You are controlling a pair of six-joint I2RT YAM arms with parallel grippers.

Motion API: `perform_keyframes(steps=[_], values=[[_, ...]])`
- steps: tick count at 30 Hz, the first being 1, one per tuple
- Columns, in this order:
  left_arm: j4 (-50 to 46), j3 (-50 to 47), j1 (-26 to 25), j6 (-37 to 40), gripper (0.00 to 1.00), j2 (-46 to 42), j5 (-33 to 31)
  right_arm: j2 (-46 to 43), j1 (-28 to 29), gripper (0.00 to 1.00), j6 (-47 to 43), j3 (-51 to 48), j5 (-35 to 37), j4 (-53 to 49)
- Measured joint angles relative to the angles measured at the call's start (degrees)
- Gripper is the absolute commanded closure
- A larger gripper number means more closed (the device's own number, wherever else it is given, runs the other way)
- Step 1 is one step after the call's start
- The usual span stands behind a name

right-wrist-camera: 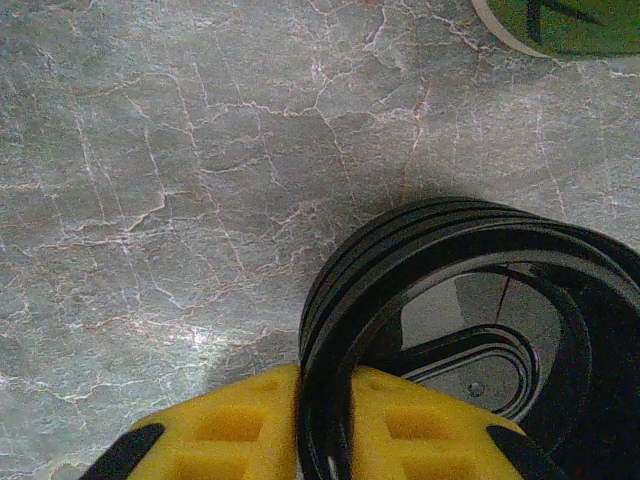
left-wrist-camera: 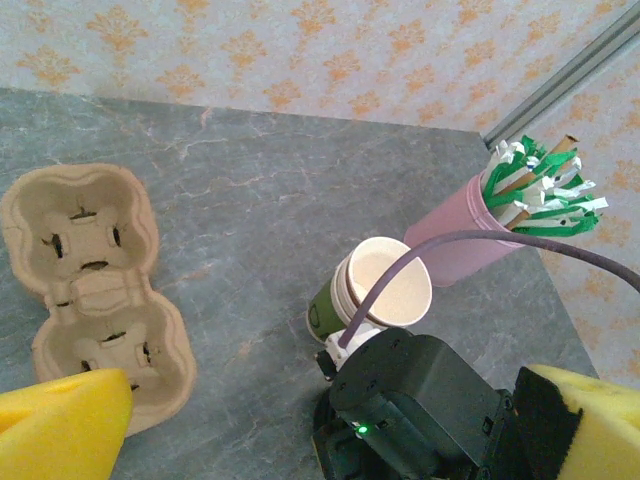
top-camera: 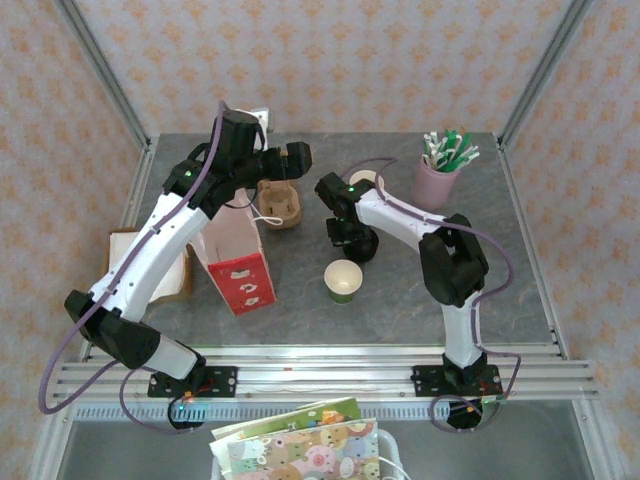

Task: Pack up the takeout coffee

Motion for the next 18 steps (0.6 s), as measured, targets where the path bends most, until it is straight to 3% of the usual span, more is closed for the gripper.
perform_keyframes(steps=[18], values=[[0.00,0.00,0.00,0.00,0.01,0.98,1.51,-0.04,0.00,0.85,0.02,0.00,0.00,-0.02]])
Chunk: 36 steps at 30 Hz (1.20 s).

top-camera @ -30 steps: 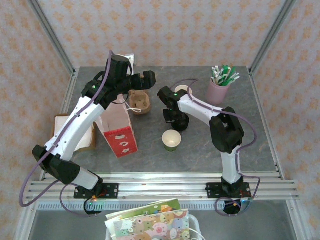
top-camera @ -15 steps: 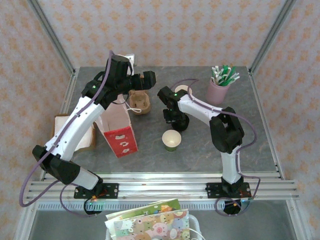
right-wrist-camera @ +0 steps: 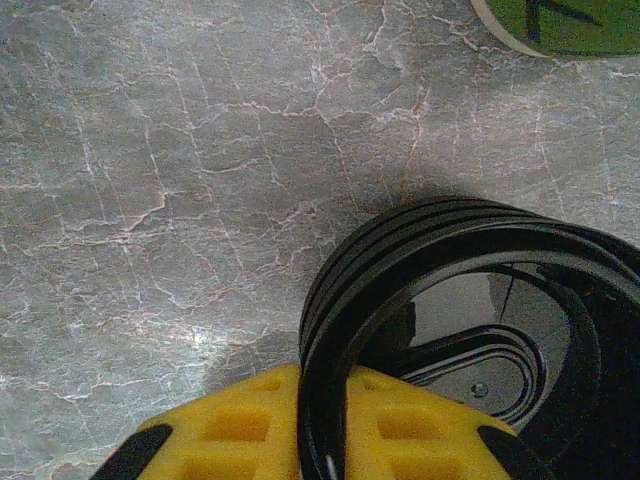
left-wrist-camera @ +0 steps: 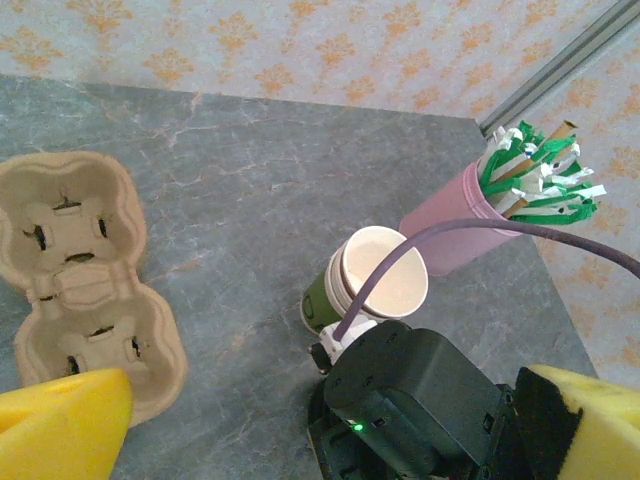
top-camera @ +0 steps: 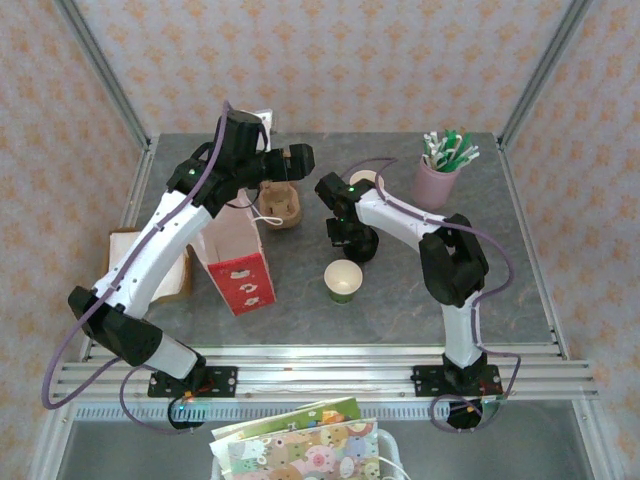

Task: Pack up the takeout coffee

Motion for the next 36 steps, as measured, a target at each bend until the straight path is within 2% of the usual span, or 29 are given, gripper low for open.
perform_keyframes(steps=[7,36], values=[[0.00,0.00,0.00,-0.02,0.01,0.00,0.02,-0.04,0.00,0.92,0.35,0.00,0.02,0.02],[0.04,1.68,-0.31,1.11,0.01,0.20,-0.13,-5.20,0.00,0.91,0.35,3.98,-0.61,-3.19]])
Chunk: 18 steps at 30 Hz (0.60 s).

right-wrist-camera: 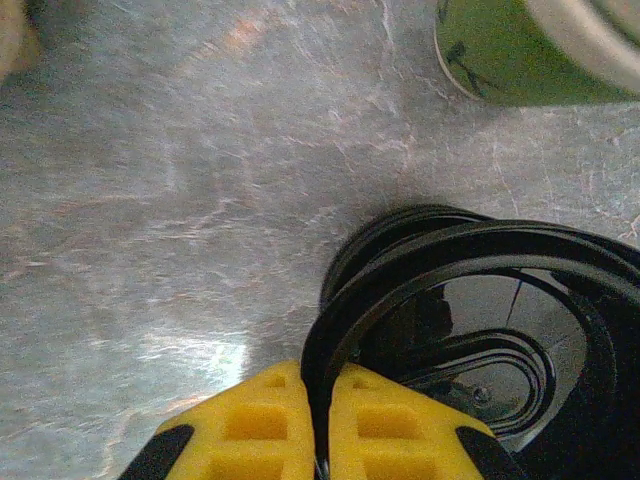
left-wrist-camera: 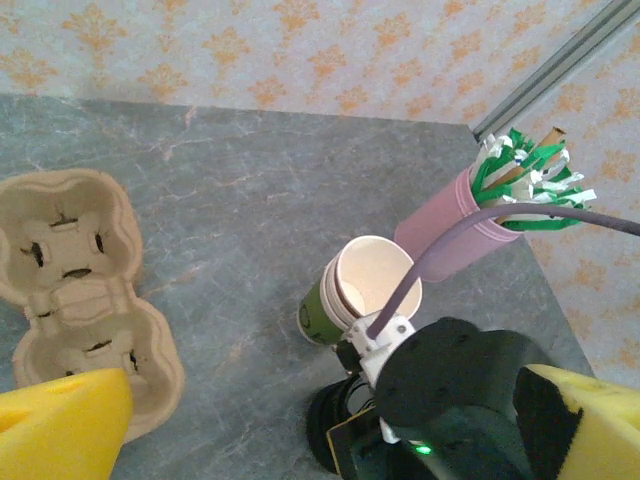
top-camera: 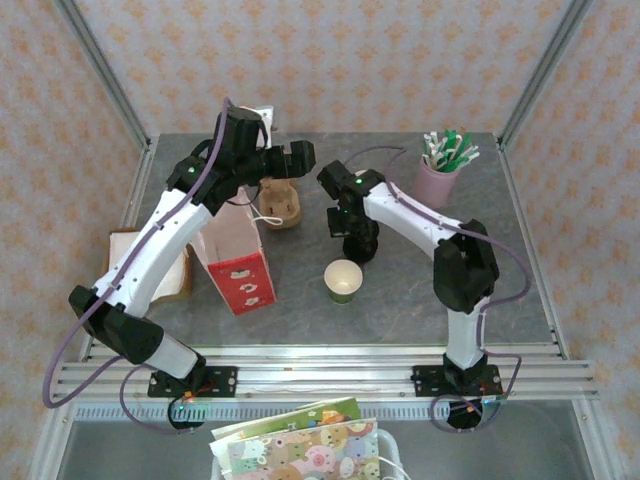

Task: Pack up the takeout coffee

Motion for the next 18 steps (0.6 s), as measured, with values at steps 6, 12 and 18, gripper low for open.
perform_keyframes(steps=[6,12,18], values=[[3.91,-1.46,-0.57,0.52,0.01,-5.97,-0.04,-7.28,-0.09,0.91,0.04,2.40,-4.72,-0.02],[6.93,-1.68,-0.57,1.46,0.01,-12.79,1.49,-13.81,-2.05,0.91,1.01,2.91,-9.75,0.00],[7.26,-3.72,-1.05,4.39,0.01,-16.50,6.29,-21.33,-7.67,0.90,4.02,-0.50,-17.31,3.32]])
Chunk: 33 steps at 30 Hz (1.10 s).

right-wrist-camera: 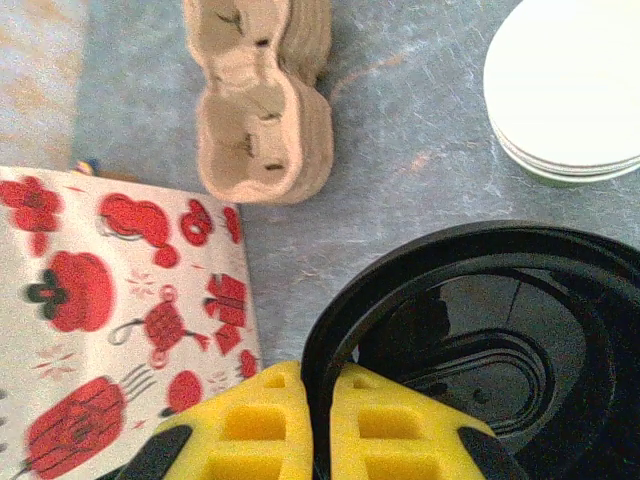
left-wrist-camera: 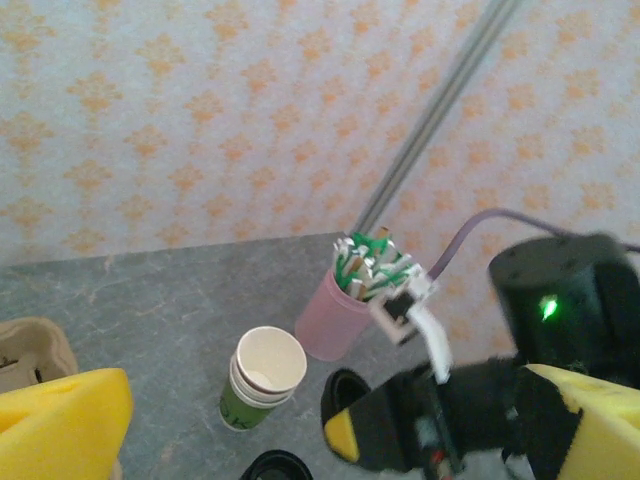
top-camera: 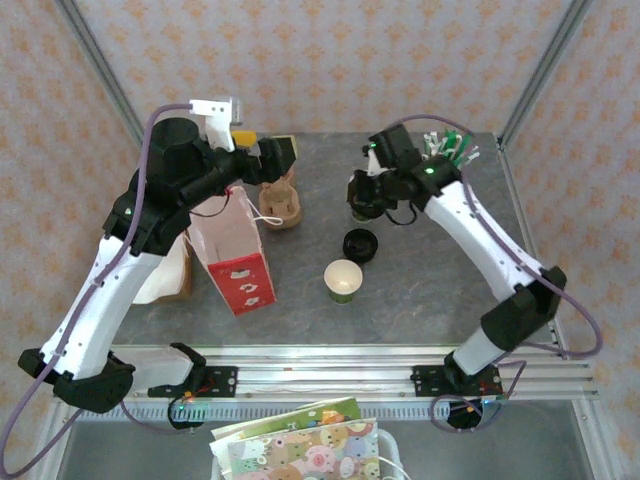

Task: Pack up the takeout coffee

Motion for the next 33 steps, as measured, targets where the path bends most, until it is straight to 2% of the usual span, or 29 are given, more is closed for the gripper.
perform_keyframes(steps=[8,16,22,33], values=[[2.10,-8.72,-6.27,8.72,0.01,-6.23,4.37,-11.19,-9.18,0.90,6.58,-9.90,-20.48,12.28],[17.29,-27.34,-8.31,14.80,0.01,-16.39,10.82,-12.26,-13.27,0.90,12.81,-15.69,-38.29,24.79],[20.83,-29.07,-8.90,20.11,0.01,-16.39,13.55,-12.28,-13.33,0.90,14.78,-15.69,-45.57,28.76],[32.17,-37.59,-10.03,25.62,0.01,-13.07,16.87,-12.81,-13.18,0.90,20.13,-17.20,-50.05,30.32]])
